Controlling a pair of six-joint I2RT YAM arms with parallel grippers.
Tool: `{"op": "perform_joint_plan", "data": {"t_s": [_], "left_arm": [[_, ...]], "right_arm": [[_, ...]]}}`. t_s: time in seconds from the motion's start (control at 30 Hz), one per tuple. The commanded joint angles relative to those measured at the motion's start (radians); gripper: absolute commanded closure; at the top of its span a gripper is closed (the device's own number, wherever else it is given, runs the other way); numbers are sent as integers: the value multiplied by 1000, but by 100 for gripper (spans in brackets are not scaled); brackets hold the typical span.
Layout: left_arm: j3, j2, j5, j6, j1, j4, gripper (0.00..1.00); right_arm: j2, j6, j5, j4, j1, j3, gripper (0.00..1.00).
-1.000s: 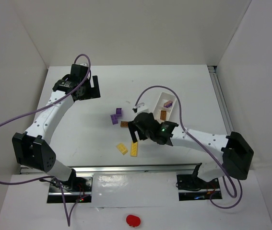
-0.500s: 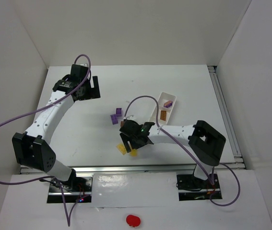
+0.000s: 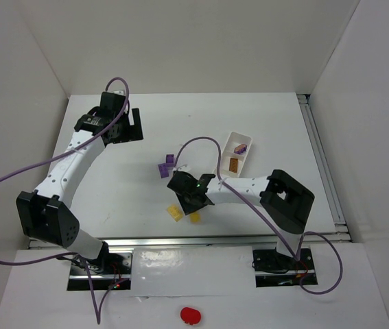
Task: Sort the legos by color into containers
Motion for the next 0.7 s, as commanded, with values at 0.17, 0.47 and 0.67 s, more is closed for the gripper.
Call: {"op": "perform_joint_plan", "data": {"t_s": [0.17, 0.47, 0.67], "left_arm": [[17, 5, 7, 26, -3, 11, 0], [17, 15, 7, 26, -3, 11, 0], [39, 25, 17, 16, -3, 11, 0]], "right_arm": [[9, -45, 52, 7, 8, 35, 41], [-89, -132, 153, 48, 8, 11, 59], [-322, -365, 217, 119, -19, -34, 58]]}}
